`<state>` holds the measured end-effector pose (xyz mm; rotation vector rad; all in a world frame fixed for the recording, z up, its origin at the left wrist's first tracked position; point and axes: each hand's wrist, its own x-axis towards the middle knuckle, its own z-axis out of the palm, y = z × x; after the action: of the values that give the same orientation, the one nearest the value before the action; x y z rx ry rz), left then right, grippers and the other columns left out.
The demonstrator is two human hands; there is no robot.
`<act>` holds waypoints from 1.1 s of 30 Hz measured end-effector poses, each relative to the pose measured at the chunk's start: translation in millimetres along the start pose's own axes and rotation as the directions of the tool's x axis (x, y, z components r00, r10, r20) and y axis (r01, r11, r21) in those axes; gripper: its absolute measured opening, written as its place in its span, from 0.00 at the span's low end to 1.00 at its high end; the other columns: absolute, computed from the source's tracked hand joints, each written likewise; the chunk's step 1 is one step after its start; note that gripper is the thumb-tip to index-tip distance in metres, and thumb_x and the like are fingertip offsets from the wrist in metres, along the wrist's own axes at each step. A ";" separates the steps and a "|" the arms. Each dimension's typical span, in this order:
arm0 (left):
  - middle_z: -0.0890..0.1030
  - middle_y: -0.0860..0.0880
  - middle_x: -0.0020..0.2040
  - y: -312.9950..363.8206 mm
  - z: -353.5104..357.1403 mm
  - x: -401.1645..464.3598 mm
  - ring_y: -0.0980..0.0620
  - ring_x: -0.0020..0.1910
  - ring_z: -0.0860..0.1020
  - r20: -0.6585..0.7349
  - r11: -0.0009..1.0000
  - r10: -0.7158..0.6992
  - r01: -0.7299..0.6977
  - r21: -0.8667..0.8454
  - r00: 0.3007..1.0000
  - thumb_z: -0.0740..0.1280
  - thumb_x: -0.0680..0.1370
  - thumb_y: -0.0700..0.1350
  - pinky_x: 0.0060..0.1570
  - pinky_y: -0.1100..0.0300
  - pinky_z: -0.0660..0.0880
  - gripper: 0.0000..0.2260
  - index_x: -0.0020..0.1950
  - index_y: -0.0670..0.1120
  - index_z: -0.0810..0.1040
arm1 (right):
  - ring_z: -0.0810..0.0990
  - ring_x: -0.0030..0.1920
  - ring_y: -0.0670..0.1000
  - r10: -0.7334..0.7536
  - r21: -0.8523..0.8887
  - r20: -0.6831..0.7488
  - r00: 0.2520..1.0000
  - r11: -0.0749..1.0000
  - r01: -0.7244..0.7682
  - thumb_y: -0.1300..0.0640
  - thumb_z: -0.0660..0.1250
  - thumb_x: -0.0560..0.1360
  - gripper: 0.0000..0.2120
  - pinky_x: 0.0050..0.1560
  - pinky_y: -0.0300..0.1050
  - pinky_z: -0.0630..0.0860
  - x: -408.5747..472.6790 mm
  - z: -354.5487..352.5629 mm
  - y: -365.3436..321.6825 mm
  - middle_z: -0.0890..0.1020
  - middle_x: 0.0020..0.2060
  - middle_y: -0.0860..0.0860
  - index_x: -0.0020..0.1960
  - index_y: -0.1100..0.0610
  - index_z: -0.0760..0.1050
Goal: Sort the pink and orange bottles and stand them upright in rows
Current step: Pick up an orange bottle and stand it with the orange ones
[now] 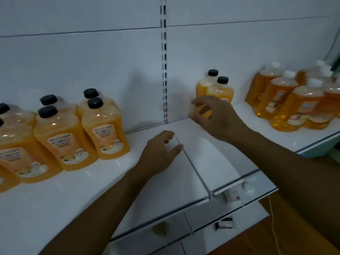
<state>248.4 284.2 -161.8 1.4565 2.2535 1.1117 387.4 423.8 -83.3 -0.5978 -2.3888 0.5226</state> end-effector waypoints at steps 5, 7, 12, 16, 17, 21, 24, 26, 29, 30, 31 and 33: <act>0.74 0.50 0.67 39.9 45.4 38.6 0.55 0.59 0.75 0.020 0.992 -0.081 0.083 -0.094 0.997 0.72 0.74 0.53 0.54 0.64 0.69 0.28 0.71 0.47 0.69 | 0.76 0.42 0.46 0.056 -0.052 -0.203 0.978 0.996 -0.068 0.48 0.72 0.72 0.12 0.39 0.39 0.72 -4.4 -49.4 71.7 0.76 0.45 0.47 0.49 0.52 0.72; 0.73 0.50 0.69 53.0 63.0 50.7 0.54 0.60 0.74 0.009 0.979 -0.116 0.116 -0.165 0.993 0.72 0.74 0.53 0.56 0.61 0.71 0.30 0.73 0.47 0.66 | 0.74 0.45 0.45 0.109 -0.007 -0.212 0.971 0.994 -0.113 0.50 0.73 0.72 0.17 0.41 0.34 0.70 -4.1 -54.1 94.9 0.74 0.51 0.48 0.56 0.53 0.72; 0.72 0.50 0.70 77.2 93.9 73.4 0.49 0.62 0.75 0.015 0.944 -0.155 0.153 -0.293 0.988 0.71 0.75 0.49 0.62 0.49 0.75 0.29 0.74 0.51 0.65 | 0.71 0.65 0.51 0.260 0.157 -0.046 0.964 0.955 -0.250 0.48 0.72 0.73 0.35 0.61 0.47 0.73 10.2 -47.4 128.4 0.67 0.70 0.52 0.74 0.52 0.60; 0.77 0.53 0.64 83.7 101.6 82.3 0.52 0.60 0.77 -0.005 0.949 -0.089 0.083 -0.304 0.996 0.71 0.76 0.49 0.61 0.49 0.75 0.22 0.69 0.57 0.71 | 0.72 0.66 0.53 0.257 0.270 0.064 0.964 0.926 -0.265 0.50 0.69 0.75 0.36 0.63 0.54 0.74 23.9 -46.2 134.5 0.68 0.71 0.51 0.77 0.49 0.55; 0.77 0.54 0.65 83.6 101.7 83.0 0.51 0.60 0.77 0.014 0.948 -0.100 0.100 -0.303 0.995 0.70 0.76 0.49 0.62 0.49 0.75 0.22 0.69 0.58 0.71 | 0.74 0.63 0.52 0.238 0.312 0.077 0.968 0.917 -0.250 0.50 0.69 0.76 0.34 0.60 0.51 0.75 25.1 -45.2 134.0 0.71 0.68 0.49 0.76 0.48 0.56; 0.78 0.54 0.64 87.0 99.0 75.0 0.50 0.61 0.78 0.048 0.930 -0.127 0.136 -0.341 0.991 0.70 0.77 0.46 0.62 0.52 0.75 0.21 0.66 0.63 0.70 | 0.78 0.53 0.50 0.201 0.337 0.021 0.979 0.921 -0.196 0.49 0.69 0.76 0.27 0.47 0.39 0.75 25.8 -41.8 131.1 0.74 0.56 0.47 0.71 0.50 0.63; 0.79 0.53 0.63 86.1 91.5 62.3 0.51 0.60 0.78 0.035 0.923 -0.121 0.126 -0.363 0.992 0.69 0.78 0.44 0.62 0.55 0.75 0.19 0.65 0.61 0.72 | 0.78 0.50 0.50 0.159 0.331 0.005 0.987 0.932 -0.152 0.50 0.70 0.75 0.25 0.46 0.41 0.76 27.1 -38.3 121.8 0.75 0.53 0.46 0.69 0.49 0.65; 0.78 0.54 0.64 80.7 82.2 54.0 0.51 0.61 0.77 0.020 0.916 -0.144 0.141 -0.376 0.989 0.69 0.78 0.44 0.60 0.57 0.75 0.20 0.68 0.57 0.72 | 0.78 0.49 0.47 0.128 0.348 0.006 0.992 0.930 -0.122 0.51 0.71 0.74 0.25 0.47 0.40 0.76 28.6 -32.8 109.1 0.75 0.52 0.45 0.68 0.50 0.66; 0.76 0.56 0.66 69.4 59.8 41.4 0.51 0.63 0.75 -0.032 0.905 -0.201 0.173 -0.389 0.979 0.68 0.78 0.45 0.60 0.57 0.75 0.20 0.69 0.59 0.71 | 0.76 0.45 0.40 0.114 0.396 0.028 0.993 0.911 -0.115 0.52 0.71 0.74 0.25 0.40 0.33 0.72 34.9 -17.6 83.8 0.75 0.51 0.44 0.68 0.50 0.66; 0.76 0.58 0.65 65.8 50.8 36.9 0.53 0.62 0.75 -0.059 0.909 -0.204 0.167 -0.382 0.977 0.68 0.78 0.44 0.60 0.57 0.74 0.20 0.66 0.62 0.70 | 0.76 0.44 0.39 0.105 0.414 0.037 0.994 0.904 -0.110 0.52 0.72 0.74 0.25 0.40 0.33 0.73 38.1 -10.8 74.1 0.75 0.50 0.44 0.68 0.50 0.66; 0.76 0.58 0.64 60.7 42.0 32.8 0.54 0.62 0.75 -0.088 0.914 -0.207 0.160 -0.374 0.974 0.68 0.78 0.44 0.61 0.57 0.74 0.20 0.64 0.65 0.69 | 0.77 0.44 0.39 0.086 0.429 0.039 0.996 0.898 -0.094 0.52 0.72 0.74 0.25 0.41 0.35 0.75 41.2 -3.9 63.6 0.76 0.50 0.45 0.67 0.50 0.67; 0.76 0.60 0.63 49.7 25.8 24.5 0.57 0.60 0.75 -0.138 0.921 -0.220 0.159 -0.357 0.966 0.68 0.78 0.45 0.61 0.59 0.73 0.21 0.63 0.67 0.68 | 0.79 0.46 0.44 0.046 0.447 0.050 0.998 0.892 -0.063 0.52 0.72 0.73 0.25 0.44 0.43 0.80 47.6 12.8 45.4 0.77 0.50 0.47 0.67 0.51 0.67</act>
<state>284.8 328.0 -139.7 1.0150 2.1137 1.5253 358.5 483.4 -93.0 -0.4465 -2.1784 1.0819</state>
